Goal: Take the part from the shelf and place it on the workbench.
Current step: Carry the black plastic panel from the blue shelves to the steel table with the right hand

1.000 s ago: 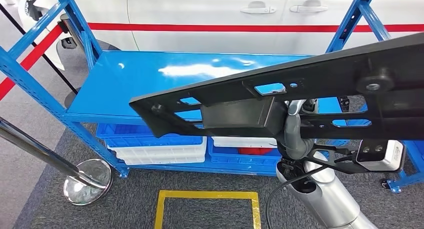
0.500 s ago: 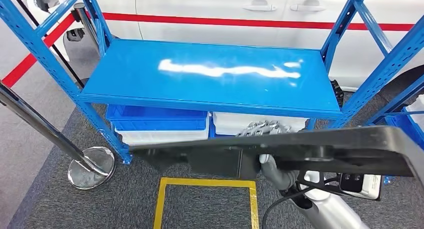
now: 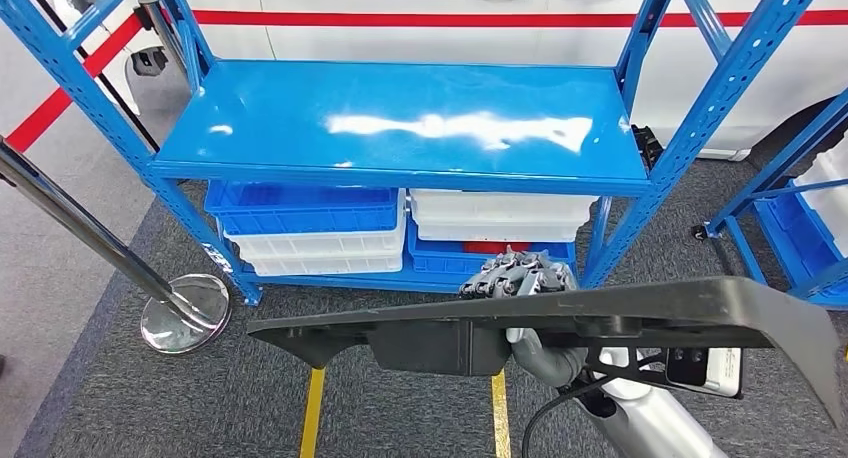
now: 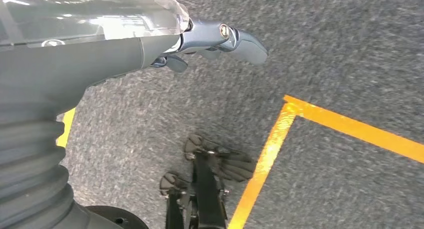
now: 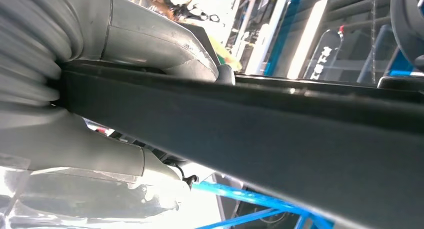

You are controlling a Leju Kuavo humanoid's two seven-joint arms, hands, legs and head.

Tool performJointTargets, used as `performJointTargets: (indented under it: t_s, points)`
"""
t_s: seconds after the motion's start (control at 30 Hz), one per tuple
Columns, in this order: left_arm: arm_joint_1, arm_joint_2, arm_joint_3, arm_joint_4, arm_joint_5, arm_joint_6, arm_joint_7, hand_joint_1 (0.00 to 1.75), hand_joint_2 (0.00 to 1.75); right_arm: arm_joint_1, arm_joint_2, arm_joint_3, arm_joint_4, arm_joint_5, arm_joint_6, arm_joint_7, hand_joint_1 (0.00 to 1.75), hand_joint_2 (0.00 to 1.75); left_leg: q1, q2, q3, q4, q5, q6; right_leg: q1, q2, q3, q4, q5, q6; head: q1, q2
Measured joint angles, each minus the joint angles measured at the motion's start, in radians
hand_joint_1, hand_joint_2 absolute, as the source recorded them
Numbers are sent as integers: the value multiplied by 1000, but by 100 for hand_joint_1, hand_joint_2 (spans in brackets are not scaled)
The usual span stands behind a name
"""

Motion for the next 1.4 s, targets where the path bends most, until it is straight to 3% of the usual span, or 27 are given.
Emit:
performJointTargets:
  t_s: [0.03, 0.07, 0.1, 0.13, 0.2, 0.23, 0.3, 0.37, 0.4, 0.47, 0.53, 0.57, 0.6, 0.63, 0.7, 0.77, 0.8, 0.87, 0.93, 1.0, 1.07, 1.1, 1.13, 1.2, 1.27, 1.33, 1.4]
  points:
    - [0, -1, 0, 0, 0, 0, -2, 0, 175, -1, 4, 0, 1, 0, 3, 0, 173, 175, 0, 0, -14, 68, -40, -2, 2, -1, -14, 1, 11, -1, 0, 0]
    - [0, -1, 0, 0, 1, 1, -4, 0, 175, -2, 6, 0, 3, 0, 6, 0, 173, 175, 0, 0, -19, 122, -58, -3, 5, -1, -29, 1, 22, -2, 0, 0]
    - [0, -1, 0, 0, 3, 2, -6, 0, 175, -3, 9, 0, 6, -1, 8, 0, 173, 175, 0, 0, -9, 146, -52, -2, 7, -2, -43, 2, 33, -2, 0, 0]
    - [0, -2, 0, 0, 5, 2, -7, 0, 175, -3, 11, 0, 8, -1, 10, 0, 173, 175, 0, 0, 20, 131, -27, 1, 9, -2, -57, 3, 43, -1, 0, 0]
    - [-2, -1, 0, 0, 8, 3, -8, 0, 175, -6, 19, 0, 11, 1, 14, 0, 173, 175, -3, 0, 124, 4, 15, 13, 13, -3, -77, 5, 61, 2, 0, 0]
    - [-3, -1, 0, 0, 9, 4, -9, 0, 175, -9, 25, 0, 12, 4, 14, 0, 173, 175, -6, 0, 180, -77, 15, 19, 14, -3, -83, 7, 69, 6, 0, 0]
    - [-6, -2, 0, 0, 9, 5, -9, 0, 175, -13, 38, 0, 12, 10, 11, 0, 173, 175, -13, 0, 239, -173, 2, 29, 13, -5, -87, 5, 86, 16, 0, 0]
    - [-6, -3, 0, 0, 8, 6, -9, 0, 175, -17, 49, 0, 12, 15, 8, 0, 173, 175, -14, 3, 236, -187, 15, 38, 10, -3, -89, 0, 101, 28, 0, 0]
    - [-7, -5, 0, 0, 7, 6, -9, 0, 175, -19, 52, -1, 12, 16, 7, 0, 173, 175, -12, 8, 231, -192, 25, 44, 10, -1, -94, 5, 94, 34, 0, 0]
    - [-7, -7, 0, 0, 4, 6, -9, 0, 175, -22, 54, -2, 12, 17, 13, 0, 173, 175, -7, 20, 211, -199, 51, 58, 8, 2, -121, 68, 23, 43, 0, 0]
    - [-7, -9, 0, 0, 1, 5, -9, 0, 175, -23, 55, -3, 12, 18, 24, 0, 173, 175, -9, 31, 182, -195, 72, 62, 3, 2, -158, 199, -74, 51, 0, 0]
    - [-7, -9, 0, 0, 0, 4, -9, 0, 175, -23, 56, -4, 12, 18, 31, 0, 173, 175, -10, 37, 166, -192, 82, 61, 1, 2, -168, 258, -96, 55, 0, 0]
    - [-7, -10, 0, 0, 0, 4, -9, 0, 175, -23, 56, -5, 12, 18, 35, 0, 173, 175, -10, 44, 150, -187, 90, 60, -1, 2, -166, 292, -94, 58, 0, 0]
    - [-7, -11, 0, 0, 0, 4, -9, 0, 175, -23, 57, -7, 12, 19, 39, 0, 173, 175, -10, 50, 134, -180, 96, 59, -3, 0, -145, 287, -72, 60, 0, 0]
    - [-7, -12, 0, 0, 0, 4, -9, 0, 175, -24, 60, -13, 12, 19, 42, 0, 173, 175, -10, 63, 107, -163, 105, 53, -4, -19, -56, 180, -30, 61, 0, 0]
    - [-7, -14, 0, 0, 0, 4, -9, 0, 175, -27, 65, -19, 12, 20, 41, 0, 173, 175, -12, 74, 91, -149, 112, 44, 4, -49, 26, 54, -36, 51, 0, 0]
    - [-6, -14, 0, 0, 1, 4, -9, 0, 175, -28, 68, -21, 12, 21, 40, 0, 173, 175, -14, 79, 87, -147, 117, 38, 9, -56, 43, 21, -46, 44, 0, 0]
    - [-6, -15, 0, 0, 3, 7, -8, 0, 175, -30, 73, -24, 12, 25, 34, 0, 173, 175, -15, 86, 83, -147, 127, 27, 12, -48, 40, 10, -38, 27, 0, 0]
    - [-5, -16, 0, 0, 6, 9, -8, 0, 175, -34, 80, -25, 13, 30, 28, 0, 173, 175, -11, 62, 69, -123, 97, 14, 8, -42, 25, 4, -21, 10, 0, 0]
    - [-1, -18, 0, 0, 9, 11, -7, 0, 175, -38, 88, -24, 14, 33, 24, 0, 173, 175, -7, 23, 38, -27, 8, 4, 7, -35, 2, 2, 0, -2, 0, 0]
    - [2, -19, 0, 0, 11, 15, -7, 0, 175, -41, 94, -23, 17, 32, 23, 0, 173, 175, -6, 9, 8, 100, -66, 0, 10, -26, -24, 4, 19, -5, 0, 0]
    - [3, -19, 0, 0, 11, 16, -7, 0, 175, -41, 95, -22, 19, 31, 23, 0, 173, 175, -6, 8, 8, 134, -73, 0, 11, -22, -36, 5, 28, -5, -1, 0]
    - [3, -19, 0, 0, 12, 18, -7, 0, 175, -41, 95, -22, 20, 29, 23, 0, 173, 175, -6, 8, 26, 129, -58, 1, 11, -19, -48, 5, 35, -3, -1, 0]
    - [3, -19, 0, 0, 13, 19, -5, 0, 175, -42, 97, -21, 23, 26, 23, 0, 173, 175, -6, 7, 109, 18, -1, 5, 11, -13, -64, 8, 47, 2, -1, 0]
    - [2, -20, 0, 0, 15, 19, -2, 0, 175, -47, 97, -21, 23, 21, 23, 0, 173, 175, -9, 5, 194, -117, 19, 13, 13, -10, -75, 11, 58, 11, -1, 0]
    - [3, -20, 0, 0, 15, 19, 3, 0, 175, -54, 98, -20, 24, 15, 22, 0, 173, 175, -13, 3, 220, -169, 11, 21, 15, -10, -80, 11, 70, 21, 0, 0]
    - [4, -21, 0, 0, 14, 19, 8, 0, 175, -56, 96, -20, 24, 8, 21, 0, 173, 175, -10, 5, 213, -177, 19, 34, 16, -8, -84, 12, 76, 32, 0, 0]
